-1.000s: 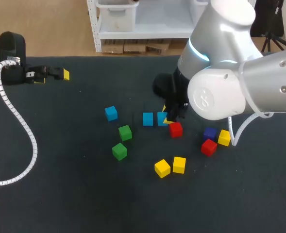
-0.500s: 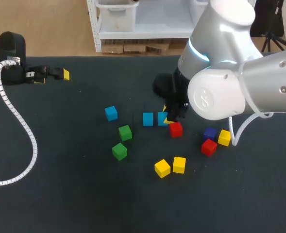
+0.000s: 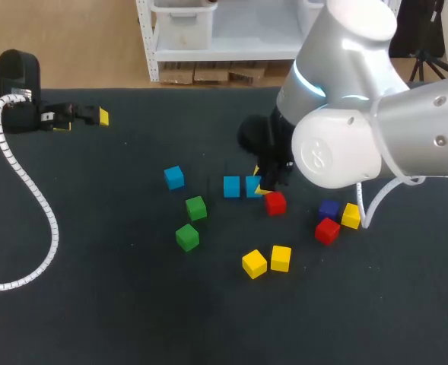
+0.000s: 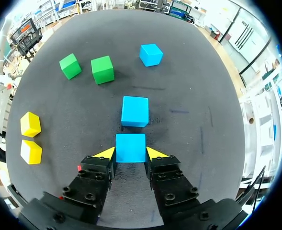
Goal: Place the blue cubes, place green cubes on the blue cubes, place the yellow cubes on the green cubes, then place the red cubes on the yellow cubes, and place purple cube on the red cubes.
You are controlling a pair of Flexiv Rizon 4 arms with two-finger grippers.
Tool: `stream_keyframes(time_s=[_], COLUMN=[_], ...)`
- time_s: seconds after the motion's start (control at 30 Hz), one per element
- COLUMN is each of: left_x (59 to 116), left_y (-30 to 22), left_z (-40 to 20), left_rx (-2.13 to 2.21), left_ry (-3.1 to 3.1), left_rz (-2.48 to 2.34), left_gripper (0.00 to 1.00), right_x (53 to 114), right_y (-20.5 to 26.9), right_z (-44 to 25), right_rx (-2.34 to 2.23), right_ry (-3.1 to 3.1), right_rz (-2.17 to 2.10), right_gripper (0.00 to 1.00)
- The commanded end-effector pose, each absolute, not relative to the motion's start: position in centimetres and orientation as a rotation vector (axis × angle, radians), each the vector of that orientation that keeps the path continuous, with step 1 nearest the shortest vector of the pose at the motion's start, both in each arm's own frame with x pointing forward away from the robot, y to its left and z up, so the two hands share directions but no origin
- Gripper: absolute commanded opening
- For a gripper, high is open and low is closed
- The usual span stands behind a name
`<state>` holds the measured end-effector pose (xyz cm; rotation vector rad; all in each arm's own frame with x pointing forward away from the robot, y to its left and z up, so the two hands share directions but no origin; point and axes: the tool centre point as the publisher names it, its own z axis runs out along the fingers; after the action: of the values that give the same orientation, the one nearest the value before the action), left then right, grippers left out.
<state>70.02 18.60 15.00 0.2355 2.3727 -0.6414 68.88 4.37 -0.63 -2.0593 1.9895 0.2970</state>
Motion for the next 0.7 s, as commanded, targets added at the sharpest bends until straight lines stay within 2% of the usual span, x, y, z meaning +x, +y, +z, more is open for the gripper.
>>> stream_keyframes(time_s=[0.03,0.7], left_x=[70.00,70.00], left_y=[18.56,18.56], left_z=[15.04,15.04], left_rx=[0.234,0.234], left_ry=[2.375,2.375], left_rz=[-0.639,-0.639], left_gripper=[1.00,1.00], right_x=[69.05,69.23], right_y=[4.44,4.28], right_z=[-0.68,-0.85], right_rx=[-2.060,-2.048], right_ry=[1.993,2.003], right_rz=[0.300,0.303], right_gripper=[0.00,0.00])
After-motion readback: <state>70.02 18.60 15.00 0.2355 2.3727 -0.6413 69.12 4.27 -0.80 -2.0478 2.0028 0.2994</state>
